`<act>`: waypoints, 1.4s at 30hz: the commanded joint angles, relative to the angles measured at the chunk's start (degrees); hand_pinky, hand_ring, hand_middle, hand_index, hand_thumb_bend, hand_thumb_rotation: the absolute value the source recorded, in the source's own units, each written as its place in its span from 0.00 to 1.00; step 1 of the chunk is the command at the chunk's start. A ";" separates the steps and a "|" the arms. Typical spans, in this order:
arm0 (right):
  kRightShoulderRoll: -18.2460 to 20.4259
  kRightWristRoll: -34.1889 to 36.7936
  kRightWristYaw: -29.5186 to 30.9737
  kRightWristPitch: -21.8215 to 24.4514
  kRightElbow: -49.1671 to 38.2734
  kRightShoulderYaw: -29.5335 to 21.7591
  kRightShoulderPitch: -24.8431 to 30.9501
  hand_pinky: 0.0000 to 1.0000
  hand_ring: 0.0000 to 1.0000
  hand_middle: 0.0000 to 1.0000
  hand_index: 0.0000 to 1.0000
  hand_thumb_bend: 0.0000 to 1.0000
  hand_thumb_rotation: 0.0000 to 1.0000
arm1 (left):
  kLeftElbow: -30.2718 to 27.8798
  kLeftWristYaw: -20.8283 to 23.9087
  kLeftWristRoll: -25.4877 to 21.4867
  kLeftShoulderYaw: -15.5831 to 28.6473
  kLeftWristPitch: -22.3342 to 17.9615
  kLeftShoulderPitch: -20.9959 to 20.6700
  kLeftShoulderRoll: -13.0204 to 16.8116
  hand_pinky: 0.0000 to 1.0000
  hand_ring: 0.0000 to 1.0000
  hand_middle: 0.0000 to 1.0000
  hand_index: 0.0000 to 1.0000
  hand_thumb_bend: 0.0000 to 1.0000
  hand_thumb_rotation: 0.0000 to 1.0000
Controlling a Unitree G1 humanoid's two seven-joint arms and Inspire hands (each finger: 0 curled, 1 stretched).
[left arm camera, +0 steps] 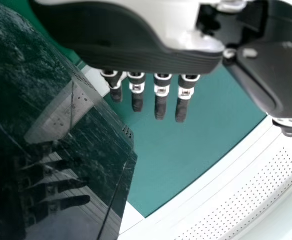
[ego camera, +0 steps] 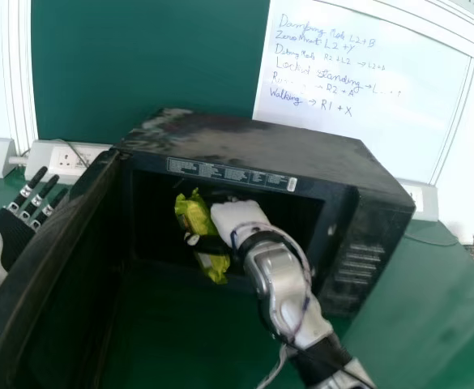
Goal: Put biscuit inside oven
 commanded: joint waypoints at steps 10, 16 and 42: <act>1.17 4.56 -5.50 3.02 6.09 0.97 -3.29 0.37 0.42 0.44 0.51 0.53 0.00 | -0.58 0.59 -0.86 -0.20 -0.57 0.38 0.27 1.00 1.00 0.95 0.90 0.09 0.60; 2.63 8.35 -7.80 5.30 9.37 0.54 -4.90 0.40 0.47 0.46 0.50 0.53 0.00 | -0.64 0.25 -0.80 -0.23 -0.58 0.46 0.34 1.00 1.00 0.98 0.93 0.09 0.60; 4.60 19.94 -20.03 4.12 29.67 1.48 -15.71 0.54 0.66 0.63 0.49 0.52 0.09 | -0.49 0.51 -1.58 -0.26 -0.87 0.91 0.46 1.00 1.00 0.99 0.95 0.12 0.55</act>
